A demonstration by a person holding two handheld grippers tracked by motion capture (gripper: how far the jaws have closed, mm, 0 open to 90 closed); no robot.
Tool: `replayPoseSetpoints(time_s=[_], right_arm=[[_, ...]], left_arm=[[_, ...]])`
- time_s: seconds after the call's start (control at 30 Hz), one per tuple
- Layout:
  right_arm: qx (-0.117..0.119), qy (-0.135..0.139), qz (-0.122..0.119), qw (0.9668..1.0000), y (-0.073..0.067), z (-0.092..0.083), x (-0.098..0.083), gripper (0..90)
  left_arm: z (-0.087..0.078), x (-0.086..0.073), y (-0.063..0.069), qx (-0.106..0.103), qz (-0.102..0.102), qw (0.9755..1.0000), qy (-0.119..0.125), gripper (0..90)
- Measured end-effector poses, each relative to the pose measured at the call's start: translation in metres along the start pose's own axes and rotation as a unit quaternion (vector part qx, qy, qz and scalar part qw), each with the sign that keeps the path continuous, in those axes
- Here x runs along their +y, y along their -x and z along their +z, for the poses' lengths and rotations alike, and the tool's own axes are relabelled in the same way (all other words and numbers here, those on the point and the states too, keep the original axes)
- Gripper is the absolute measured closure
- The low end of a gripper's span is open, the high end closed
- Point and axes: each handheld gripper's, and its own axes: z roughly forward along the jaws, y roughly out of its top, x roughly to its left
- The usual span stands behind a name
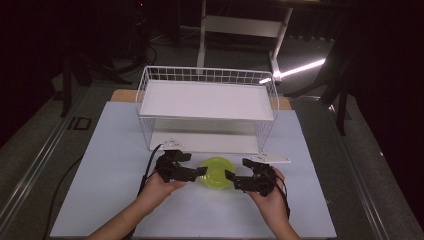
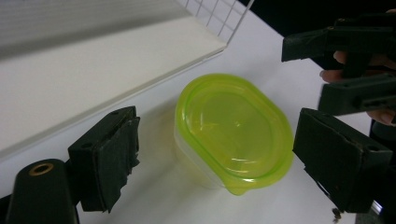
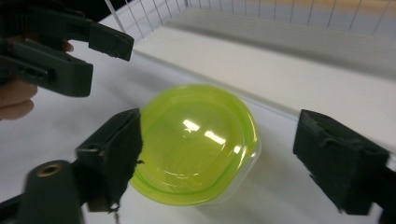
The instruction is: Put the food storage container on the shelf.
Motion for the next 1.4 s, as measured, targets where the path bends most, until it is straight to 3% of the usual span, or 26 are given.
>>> replayPoseSetpoints(time_s=[0.07,0.2,0.27,0.43,0.47,0.53,0.63,0.7,0.87,0.9,0.97,1.07,1.17,1.33,1.4], right_arm=[[-0.001,-0.005,0.011,0.9999,0.004,0.004,0.000,26.2],[-0.012,-0.011,0.026,0.9995,0.011,0.008,-0.002,32.8],[-0.013,-0.016,0.032,0.9993,0.013,0.011,-0.004,32.9],[-0.019,-0.023,0.052,0.9982,0.016,0.015,-0.012,34.4],[-0.019,-0.029,0.061,0.9975,0.018,0.016,-0.014,39.9],[-0.021,-0.032,0.063,0.9973,0.018,0.016,-0.015,41.7],[-0.018,-0.040,0.075,0.9962,0.019,0.018,-0.016,46.6],[-0.015,-0.047,0.081,0.9955,0.019,0.019,-0.018,47.3],[0.010,-0.064,0.101,0.9928,0.019,0.020,-0.016,60.1],[0.020,-0.068,0.112,0.9913,0.019,0.019,-0.016,66.2],[0.018,-0.068,0.108,0.9916,0.017,0.018,-0.016,67.4],[0.009,-0.069,0.106,0.9920,0.014,0.016,-0.016,69.6],[0.007,-0.067,0.108,0.9918,0.012,0.014,-0.016,72.2],[0.005,-0.066,0.108,0.9920,0.009,0.011,-0.017,73.8],[0.004,-0.066,0.102,0.9926,0.006,0.009,-0.017,74.4]], left_arm=[[0.008,-0.004,-0.002,0.008,-0.012,0.9999,-0.009,17.2],[0.015,-0.009,-0.007,0.003,-0.025,0.9996,-0.011,21.0],[0.018,-0.012,-0.009,-0.006,-0.034,0.9993,-0.013,24.8],[0.022,-0.016,-0.010,0.002,-0.048,0.9986,-0.022,38.7],[0.024,-0.018,-0.010,-0.001,-0.049,0.9984,-0.027,42.3],[0.024,-0.019,-0.010,-0.004,-0.052,0.9983,-0.028,44.7],[0.026,-0.020,-0.011,-0.009,-0.060,0.9974,-0.037,55.5],[0.028,-0.020,-0.012,-0.023,-0.064,0.9967,-0.045,56.3],[0.027,-0.020,-0.009,-0.029,-0.071,0.9958,-0.049,64.0],[0.027,-0.020,-0.009,-0.032,-0.075,0.9954,-0.050,65.1],[0.027,-0.020,-0.009,-0.034,-0.081,0.9948,-0.051,66.5],[0.026,-0.020,-0.005,-0.041,-0.077,0.9947,-0.054,68.4],[0.023,-0.021,0.002,-0.035,-0.057,0.9961,-0.057,68.7],[0.020,-0.024,0.004,-0.037,-0.068,0.9957,-0.052,71.5],[0.019,-0.024,0.005,-0.036,-0.059,0.9959,-0.058,72.2]])
